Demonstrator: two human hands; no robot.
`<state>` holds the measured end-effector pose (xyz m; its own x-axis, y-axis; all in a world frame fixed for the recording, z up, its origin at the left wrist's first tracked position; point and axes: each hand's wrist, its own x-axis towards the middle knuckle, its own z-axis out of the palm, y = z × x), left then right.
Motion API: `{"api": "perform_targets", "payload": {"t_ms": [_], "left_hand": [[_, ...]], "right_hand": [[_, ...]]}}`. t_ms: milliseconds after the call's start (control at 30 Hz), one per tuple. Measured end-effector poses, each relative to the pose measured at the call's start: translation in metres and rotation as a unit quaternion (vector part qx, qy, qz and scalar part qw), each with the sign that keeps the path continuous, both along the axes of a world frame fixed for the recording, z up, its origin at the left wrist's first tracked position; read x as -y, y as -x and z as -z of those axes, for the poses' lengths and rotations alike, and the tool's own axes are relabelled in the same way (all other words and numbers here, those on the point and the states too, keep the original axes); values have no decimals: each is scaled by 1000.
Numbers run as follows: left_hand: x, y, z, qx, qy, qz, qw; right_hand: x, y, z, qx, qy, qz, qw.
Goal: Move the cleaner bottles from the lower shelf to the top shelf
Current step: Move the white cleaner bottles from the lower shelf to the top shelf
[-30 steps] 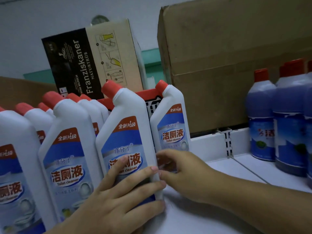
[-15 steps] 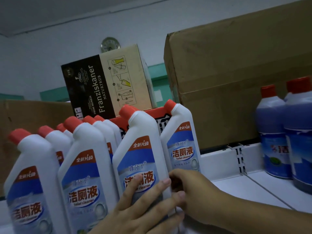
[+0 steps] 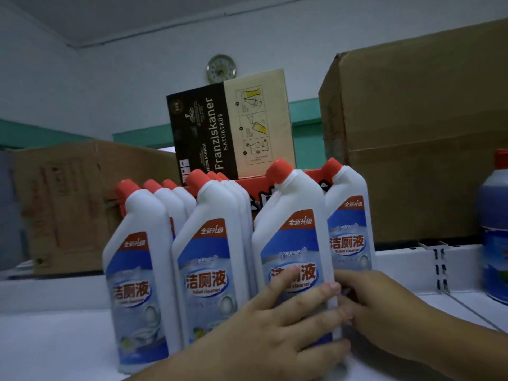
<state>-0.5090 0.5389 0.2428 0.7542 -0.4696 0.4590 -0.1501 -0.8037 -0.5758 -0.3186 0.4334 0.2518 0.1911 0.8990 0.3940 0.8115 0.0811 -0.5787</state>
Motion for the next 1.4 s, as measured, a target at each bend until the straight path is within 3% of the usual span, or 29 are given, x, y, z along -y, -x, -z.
{"api": "perform_targets", "payload": {"t_ms": [33,100,200,267,400,533,633,767,933,1000,1033,1067,1133,1200,1233,1300,1400], "left_hand": [[1,9,-5,0,-37,4,999],[5,34,-29,25,-74,-106,991],[15,84,-38,108,85,-129,982],[15,106,-35,104,188,-198,956],[13,100,-19,8,235,-340,910],[10,86,-8,41,280,-368,886],[9,84,-9,11,289,-405,868],[6,80,-8,-5,258,-390,884],[2,93,-7,25,284,-308,908],[-7,109,-15,121,248,-241,930],[-11,119,-22,215,260,-196,921],[-13,129,-29,305,304,-169,887],[-19,141,-40,399,470,-168,769],[-29,136,-34,356,637,-195,655],[-33,131,-26,319,693,-182,621],[-39,122,-8,269,746,-152,590],[-44,118,-1,266,750,-150,587]], "right_hand": [[-6,9,5,-28,-14,-6,999],[-1,16,-1,-72,-37,-11,997],[6,19,-8,-112,-61,-27,991],[9,32,-10,-114,-51,-35,992],[7,52,-6,-113,30,-53,992],[6,53,1,-131,36,-46,990],[4,51,3,-109,31,-38,993],[2,52,6,-89,32,-37,995],[-1,46,11,-64,31,-45,996],[0,46,11,-71,38,-47,996],[-1,46,10,-70,38,-51,996],[-1,46,10,-66,38,-52,996],[-3,47,8,-61,41,-52,996],[-4,47,9,-61,47,-50,996],[-4,47,10,-64,49,-48,996],[-4,47,12,-66,47,-46,996],[-4,47,12,-80,46,-50,994]]}}
